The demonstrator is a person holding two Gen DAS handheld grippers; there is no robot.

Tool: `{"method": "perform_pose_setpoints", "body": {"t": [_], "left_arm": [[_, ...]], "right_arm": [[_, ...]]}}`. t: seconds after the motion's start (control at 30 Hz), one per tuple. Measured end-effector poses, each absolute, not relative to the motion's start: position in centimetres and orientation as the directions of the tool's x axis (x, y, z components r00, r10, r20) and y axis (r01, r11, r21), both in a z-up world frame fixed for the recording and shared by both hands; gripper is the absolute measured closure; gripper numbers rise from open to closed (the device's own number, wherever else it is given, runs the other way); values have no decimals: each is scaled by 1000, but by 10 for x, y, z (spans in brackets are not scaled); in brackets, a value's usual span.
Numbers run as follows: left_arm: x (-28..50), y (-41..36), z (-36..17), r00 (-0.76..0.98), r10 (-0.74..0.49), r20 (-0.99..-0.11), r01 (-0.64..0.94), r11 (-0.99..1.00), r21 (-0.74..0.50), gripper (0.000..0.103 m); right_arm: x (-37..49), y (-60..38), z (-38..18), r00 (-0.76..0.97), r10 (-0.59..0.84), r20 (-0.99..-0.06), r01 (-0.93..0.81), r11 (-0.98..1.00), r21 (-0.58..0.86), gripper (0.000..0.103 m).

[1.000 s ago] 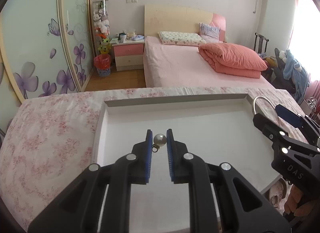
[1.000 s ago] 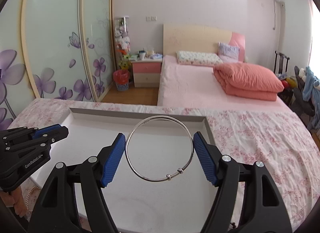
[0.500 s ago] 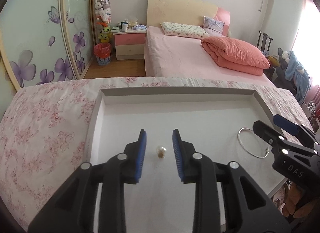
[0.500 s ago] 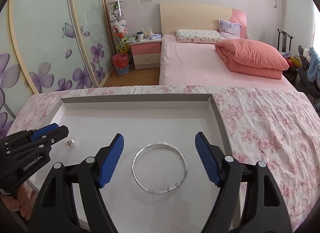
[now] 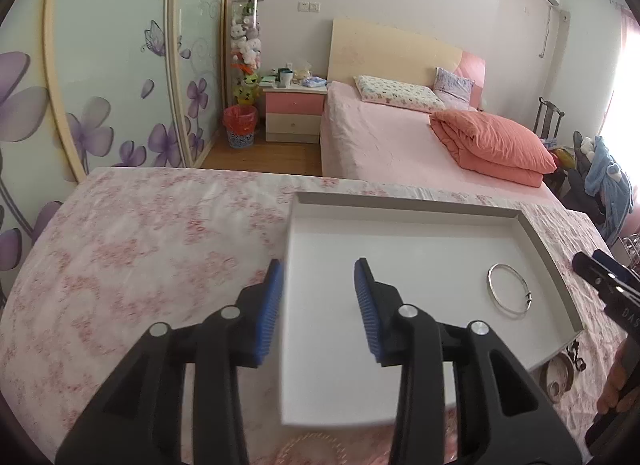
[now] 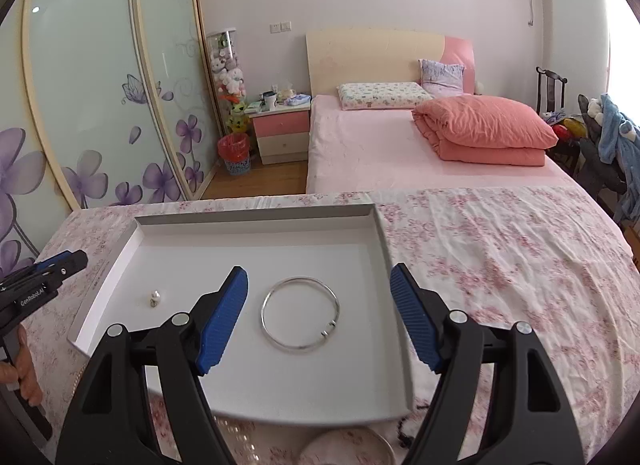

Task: Organize jewelry
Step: 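Withdraw both tools from the tray back toward the jewelry row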

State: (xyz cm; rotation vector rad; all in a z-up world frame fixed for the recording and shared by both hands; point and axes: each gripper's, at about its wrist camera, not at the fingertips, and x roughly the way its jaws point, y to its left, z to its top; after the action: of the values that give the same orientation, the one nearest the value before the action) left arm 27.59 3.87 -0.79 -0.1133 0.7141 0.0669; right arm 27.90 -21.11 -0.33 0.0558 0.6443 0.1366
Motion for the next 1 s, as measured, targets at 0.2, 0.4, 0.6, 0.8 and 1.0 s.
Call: {"method": "perform_pose_setpoints", "body": {"t": [0.2, 0.4, 0.6, 0.8, 1.0], "left_arm": [[231, 60, -8, 773, 72, -630, -125, 991, -41, 53], [179, 72, -21, 782, 87, -618, -126, 992, -21, 43], [143, 63, -33, 800, 93, -593, -93, 995, 30, 33], [132, 52, -40, 808, 97, -581, -66, 995, 75, 25], [138, 52, -41, 796, 87, -599, -70, 996, 52, 22]], "right_arm": [[246, -235, -7, 791, 122, -599, -83, 992, 93, 29], [214, -259, -26, 762, 112, -637, -68, 993, 93, 29], [188, -259, -52, 707, 145, -692, -94, 989, 112, 29], [181, -248, -74, 644, 174, -745, -135, 984, 113, 29], [184, -237, -83, 614, 146, -775, -145, 987, 71, 27]]}}
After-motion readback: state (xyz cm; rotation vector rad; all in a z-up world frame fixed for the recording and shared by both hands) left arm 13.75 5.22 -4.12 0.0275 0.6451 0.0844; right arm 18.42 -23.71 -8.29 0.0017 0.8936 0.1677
